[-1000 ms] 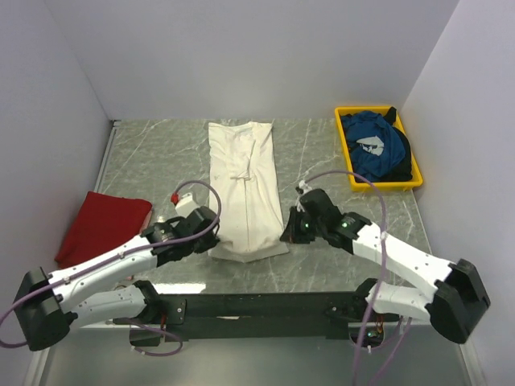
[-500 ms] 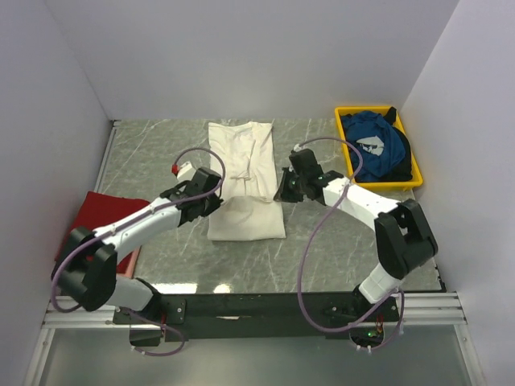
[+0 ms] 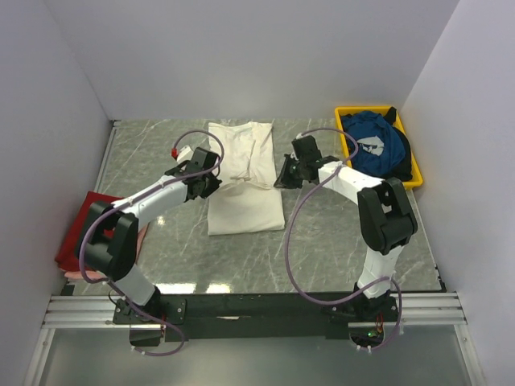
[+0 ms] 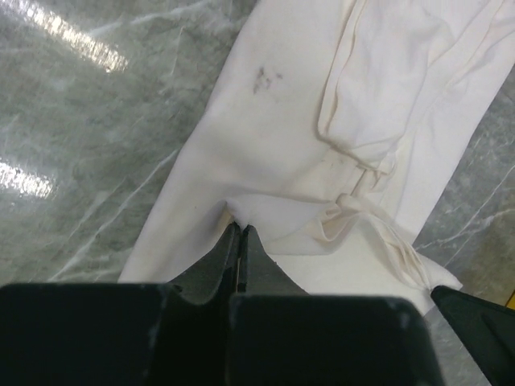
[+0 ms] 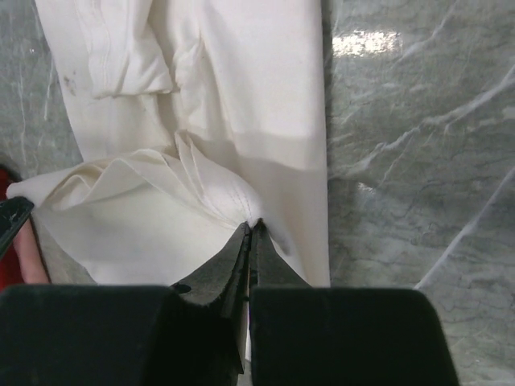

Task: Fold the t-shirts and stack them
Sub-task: Fold the tshirt

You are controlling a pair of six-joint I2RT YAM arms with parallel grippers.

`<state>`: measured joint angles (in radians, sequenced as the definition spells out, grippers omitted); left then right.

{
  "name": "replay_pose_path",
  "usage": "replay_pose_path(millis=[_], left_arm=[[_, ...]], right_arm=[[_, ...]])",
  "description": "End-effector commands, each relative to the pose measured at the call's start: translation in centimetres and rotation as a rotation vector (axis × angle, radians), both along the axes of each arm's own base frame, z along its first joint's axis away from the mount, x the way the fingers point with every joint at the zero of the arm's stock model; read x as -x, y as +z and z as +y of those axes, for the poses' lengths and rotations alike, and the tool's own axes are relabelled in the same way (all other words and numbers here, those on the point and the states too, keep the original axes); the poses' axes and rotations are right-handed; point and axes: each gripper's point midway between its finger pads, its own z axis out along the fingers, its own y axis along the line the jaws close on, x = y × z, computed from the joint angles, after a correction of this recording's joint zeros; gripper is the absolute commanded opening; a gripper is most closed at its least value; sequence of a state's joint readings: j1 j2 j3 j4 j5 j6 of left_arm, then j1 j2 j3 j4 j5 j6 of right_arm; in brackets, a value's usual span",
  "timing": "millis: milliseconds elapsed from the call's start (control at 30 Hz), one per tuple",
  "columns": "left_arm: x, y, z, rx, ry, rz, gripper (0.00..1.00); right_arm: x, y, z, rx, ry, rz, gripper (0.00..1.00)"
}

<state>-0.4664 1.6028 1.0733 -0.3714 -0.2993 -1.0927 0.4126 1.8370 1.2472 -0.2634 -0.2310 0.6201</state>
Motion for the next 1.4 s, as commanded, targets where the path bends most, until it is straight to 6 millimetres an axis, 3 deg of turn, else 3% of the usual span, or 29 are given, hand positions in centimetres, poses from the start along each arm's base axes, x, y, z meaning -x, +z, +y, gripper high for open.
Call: replay_pose_path(millis=[0, 233, 467, 500, 567, 600, 633, 700, 767, 800, 900, 933, 967, 1000, 1067, 1133, 1167, 1200, 1367], left_arm=[[-2.1, 2.0, -0.3, 0.009, -0.017, -0.054, 0.01], [-4.2, 1.3, 0.1, 0.009, -0.027, -0.045, 0.01], [-6.0, 0.3, 0.1, 0.001, -0.044, -0.034, 0.01], [-6.2, 0.0, 0.3, -0.003, -0.044, -0.031, 0.06], [-6.7, 0.1, 0.6, -0.008, -0.045, -0.038, 0.34], [-6.9, 0.4, 1.0, -0.005, -0.04, -0.044, 0.61], [-7.0, 0.6, 1.0, -0.001, -0.053, -0.053, 0.72], [-7.1, 1.9, 1.2, 0.007, -0.059, -0.085, 0.89], [-6.9, 3.2, 1.2, 0.01, -0.069, -0.115, 0.92], [-6.7, 3.7, 1.2, 0.016, -0.07, -0.124, 0.92], [-5.5, 4.6, 0.8, 0.038, -0.076, -0.139, 0.77], [-4.9, 4.1, 0.7, 0.042, -0.073, -0.128, 0.71], [-4.6, 4.4, 0.3, 0.054, -0.081, -0.136, 0.61], [-3.9, 4.2, -0.8, 0.073, -0.109, -0.126, 0.43], [-2.9, 3.3, -1.9, 0.097, -0.131, -0.102, 0.32], [-1.2, 1.8, -3.2, 0.125, -0.153, -0.067, 0.13], [-0.9, 2.2, -4.3, 0.161, -0.179, -0.097, 0.07], [0.3, 0.8, -4.7, 0.188, -0.192, -0.061, 0.01], [2.8, -0.4, -6.7, 0.248, -0.25, -0.052, 0.01]], right_arm=[[-2.4, 2.3, 0.3, -0.051, -0.004, -0.069, 0.0], [-4.6, 2.8, -0.2, -0.074, -0.016, -0.071, 0.0], [-6.1, 1.7, 0.0, -0.083, -0.004, -0.036, 0.01], [-6.2, 1.3, 0.0, -0.081, -0.004, -0.027, 0.04], [-6.5, 1.3, -0.2, -0.076, 0.0, -0.024, 0.23], [-6.6, 1.5, -0.3, -0.071, -0.001, -0.029, 0.35], [-6.7, 1.7, -0.5, -0.063, -0.002, -0.034, 0.41], [-6.9, 3.0, -0.8, -0.053, -0.008, -0.068, 0.5], [-6.5, 4.1, -1.1, -0.043, -0.008, -0.092, 0.52], [-6.4, 4.4, -1.3, -0.032, -0.016, -0.103, 0.52], [-4.6, 4.9, -0.5, -0.017, -0.004, -0.128, 0.51], [-4.1, 5.0, -0.1, -0.012, 0.007, -0.134, 0.5], [-3.6, 5.5, 0.5, -0.012, 0.016, -0.142, 0.5], [-2.8, 5.0, 1.0, -0.011, 0.031, -0.13, 0.47], [-1.2, 5.1, 2.8, -0.02, 0.068, -0.137, 0.45], [0.7, 4.1, 4.3, -0.031, 0.098, -0.119, 0.42], [1.4, 4.0, 4.8, -0.037, 0.111, -0.118, 0.39], [2.2, 3.5, 5.4, -0.044, 0.121, -0.107, 0.38], [6.4, 2.5, 8.8, -0.081, 0.21, -0.079, 0.36]])
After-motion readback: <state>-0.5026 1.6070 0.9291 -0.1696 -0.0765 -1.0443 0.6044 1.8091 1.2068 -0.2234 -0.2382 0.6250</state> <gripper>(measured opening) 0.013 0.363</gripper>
